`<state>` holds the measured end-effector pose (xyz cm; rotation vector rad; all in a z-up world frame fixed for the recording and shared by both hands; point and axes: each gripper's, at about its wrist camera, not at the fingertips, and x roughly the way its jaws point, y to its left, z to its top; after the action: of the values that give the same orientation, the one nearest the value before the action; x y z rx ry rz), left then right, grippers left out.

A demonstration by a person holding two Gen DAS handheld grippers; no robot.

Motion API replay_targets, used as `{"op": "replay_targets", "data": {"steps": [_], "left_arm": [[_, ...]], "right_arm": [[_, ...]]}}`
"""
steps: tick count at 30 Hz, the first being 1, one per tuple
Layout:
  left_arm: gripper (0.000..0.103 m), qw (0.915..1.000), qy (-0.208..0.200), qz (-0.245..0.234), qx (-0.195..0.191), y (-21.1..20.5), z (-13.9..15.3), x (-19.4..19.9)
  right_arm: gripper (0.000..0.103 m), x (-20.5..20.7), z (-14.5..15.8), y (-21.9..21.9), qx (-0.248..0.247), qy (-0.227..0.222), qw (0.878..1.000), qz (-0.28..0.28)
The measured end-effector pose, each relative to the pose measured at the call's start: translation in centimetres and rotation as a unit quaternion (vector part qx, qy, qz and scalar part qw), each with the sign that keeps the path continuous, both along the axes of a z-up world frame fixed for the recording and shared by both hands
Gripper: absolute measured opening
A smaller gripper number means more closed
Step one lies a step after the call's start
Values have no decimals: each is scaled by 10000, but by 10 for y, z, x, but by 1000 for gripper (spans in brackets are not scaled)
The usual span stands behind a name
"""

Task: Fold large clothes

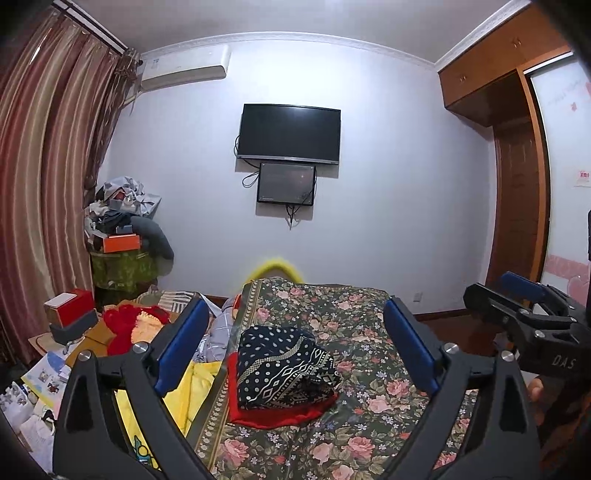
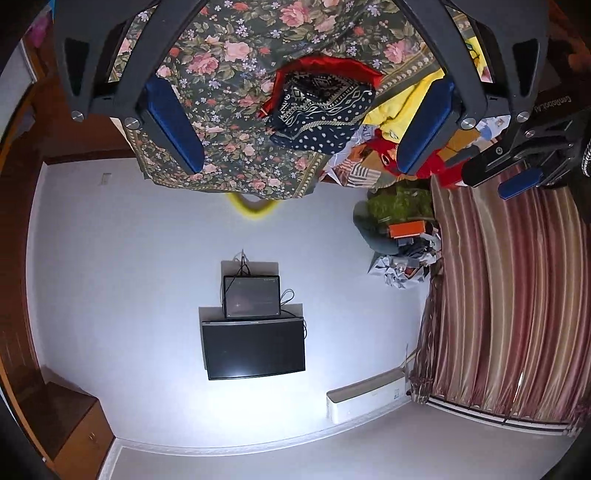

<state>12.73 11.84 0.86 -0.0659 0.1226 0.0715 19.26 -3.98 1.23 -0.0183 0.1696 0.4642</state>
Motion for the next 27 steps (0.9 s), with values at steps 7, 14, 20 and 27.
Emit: {"op": "replay_targets", "data": {"steps": [7,14,20,27], "left_arm": [[97,10000,29,31,66,-1,-3,2],[99,10000,27,35,62,-1,-5,3],[100,10000,-4,60,30,-2,-5,4],[101,9999,-3,57,84,-6,-7,6]], "right_arm": [[103,0,0,-3,37,63,10000,-9],[103,0,0,-3,18,112,9999,-2],[103,-1,0,-2,8,131,9999,2],[103,-2,1,-4,37,163,9999,-7]]}}
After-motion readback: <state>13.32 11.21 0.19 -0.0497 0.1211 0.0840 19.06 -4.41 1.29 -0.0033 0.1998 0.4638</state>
